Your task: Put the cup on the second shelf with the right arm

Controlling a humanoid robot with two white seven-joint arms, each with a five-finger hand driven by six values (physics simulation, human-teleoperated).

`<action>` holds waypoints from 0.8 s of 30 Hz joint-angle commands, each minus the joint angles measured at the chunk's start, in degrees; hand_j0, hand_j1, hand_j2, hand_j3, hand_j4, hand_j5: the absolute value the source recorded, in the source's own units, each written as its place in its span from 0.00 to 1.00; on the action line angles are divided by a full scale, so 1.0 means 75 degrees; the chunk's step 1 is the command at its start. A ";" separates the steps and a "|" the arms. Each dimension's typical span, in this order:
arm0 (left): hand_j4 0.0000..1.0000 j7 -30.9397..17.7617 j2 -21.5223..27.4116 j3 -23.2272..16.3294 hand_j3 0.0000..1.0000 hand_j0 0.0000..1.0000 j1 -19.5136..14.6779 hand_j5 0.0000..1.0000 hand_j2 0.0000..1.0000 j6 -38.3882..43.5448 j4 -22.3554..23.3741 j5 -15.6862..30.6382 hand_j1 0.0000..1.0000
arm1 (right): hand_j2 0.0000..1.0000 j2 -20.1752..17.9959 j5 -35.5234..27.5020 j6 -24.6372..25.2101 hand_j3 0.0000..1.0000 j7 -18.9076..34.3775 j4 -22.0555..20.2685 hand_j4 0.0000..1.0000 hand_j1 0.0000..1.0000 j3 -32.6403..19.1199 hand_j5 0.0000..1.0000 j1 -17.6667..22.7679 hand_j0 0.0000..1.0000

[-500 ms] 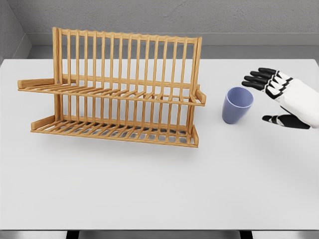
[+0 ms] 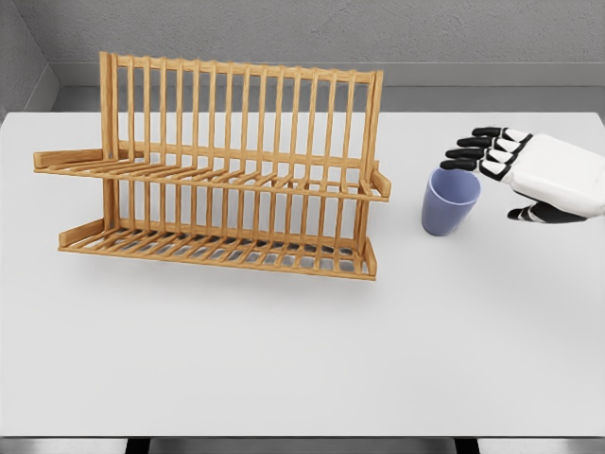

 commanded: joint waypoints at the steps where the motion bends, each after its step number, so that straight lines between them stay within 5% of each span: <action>1: 1.00 -0.0002 0.0000 -0.0008 1.00 1.00 0.0000 1.00 1.00 -0.0001 0.0001 0.0000 1.00 | 1.00 0.0063 -0.0066 0.0004 1.00 0.1302 -0.0001 1.00 1.00 0.0001 1.00 -0.0105 1.00; 5: 1.00 -0.0002 0.0000 0.0004 1.00 1.00 0.0000 1.00 1.00 -0.0001 0.0001 0.0000 1.00 | 1.00 0.0227 -0.0371 0.0004 1.00 0.2782 0.0022 1.00 1.00 0.0001 1.00 -0.1218 1.00; 9: 1.00 -0.0002 0.0000 0.0004 1.00 1.00 0.0000 1.00 1.00 -0.0001 0.0001 0.0000 1.00 | 1.00 0.0578 -0.0336 0.0004 1.00 0.2782 0.0116 1.00 1.00 0.0107 1.00 -0.1875 1.00; 12: 1.00 -0.0002 0.0000 -0.0008 1.00 1.00 0.0000 1.00 1.00 -0.0001 0.0001 0.0000 1.00 | 1.00 0.1118 -0.0312 0.0004 1.00 0.2782 0.0655 1.00 1.00 0.1372 1.00 -0.2919 1.00; 19: 1.00 -0.0002 0.0000 0.0004 1.00 1.00 0.0000 1.00 1.00 -0.0001 0.0001 0.0000 1.00 | 1.00 0.1176 -0.0265 0.0004 1.00 0.2782 0.1464 1.00 1.00 0.1442 1.00 -0.3176 1.00; 24: 1.00 -0.0002 0.0000 0.0004 1.00 1.00 0.0000 1.00 1.00 -0.0001 0.0001 0.0000 1.00 | 1.00 0.1188 -0.0265 0.0004 1.00 0.2782 0.1862 1.00 1.00 0.2169 1.00 -0.3165 1.00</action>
